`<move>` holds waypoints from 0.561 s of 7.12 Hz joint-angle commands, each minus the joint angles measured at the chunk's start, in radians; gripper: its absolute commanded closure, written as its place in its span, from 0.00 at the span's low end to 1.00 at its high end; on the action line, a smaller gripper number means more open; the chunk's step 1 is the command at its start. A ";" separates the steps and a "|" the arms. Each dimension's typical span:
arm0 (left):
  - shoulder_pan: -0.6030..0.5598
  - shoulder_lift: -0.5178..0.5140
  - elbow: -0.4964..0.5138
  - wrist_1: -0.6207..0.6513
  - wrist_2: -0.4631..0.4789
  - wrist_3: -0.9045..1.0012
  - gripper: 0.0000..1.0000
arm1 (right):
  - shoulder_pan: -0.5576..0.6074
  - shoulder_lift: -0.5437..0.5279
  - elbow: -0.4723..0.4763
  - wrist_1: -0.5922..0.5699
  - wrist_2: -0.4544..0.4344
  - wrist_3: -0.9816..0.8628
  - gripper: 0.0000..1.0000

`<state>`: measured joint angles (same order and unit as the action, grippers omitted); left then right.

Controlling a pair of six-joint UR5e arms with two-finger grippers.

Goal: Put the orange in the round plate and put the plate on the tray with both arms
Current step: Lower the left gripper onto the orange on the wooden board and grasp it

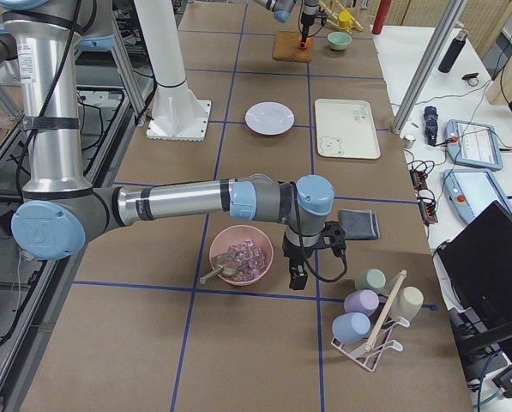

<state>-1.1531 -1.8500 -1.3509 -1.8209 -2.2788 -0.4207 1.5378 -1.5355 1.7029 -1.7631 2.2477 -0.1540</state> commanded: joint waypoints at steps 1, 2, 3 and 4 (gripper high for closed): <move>-0.002 -0.114 -0.181 0.330 -0.002 -0.045 1.00 | 0.001 -0.004 0.000 0.002 -0.005 -0.001 0.00; 0.019 -0.180 -0.257 0.416 -0.007 -0.170 1.00 | 0.001 -0.006 0.001 0.004 -0.013 -0.001 0.00; 0.082 -0.208 -0.310 0.420 -0.069 -0.317 1.00 | -0.001 0.000 -0.009 0.005 -0.014 -0.009 0.00; 0.154 -0.263 -0.338 0.416 -0.077 -0.477 1.00 | 0.001 -0.003 -0.009 0.005 -0.011 -0.006 0.00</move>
<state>-1.0798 -2.0481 -1.6334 -1.4253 -2.3279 -0.7045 1.5380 -1.5377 1.6969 -1.7589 2.2360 -0.1592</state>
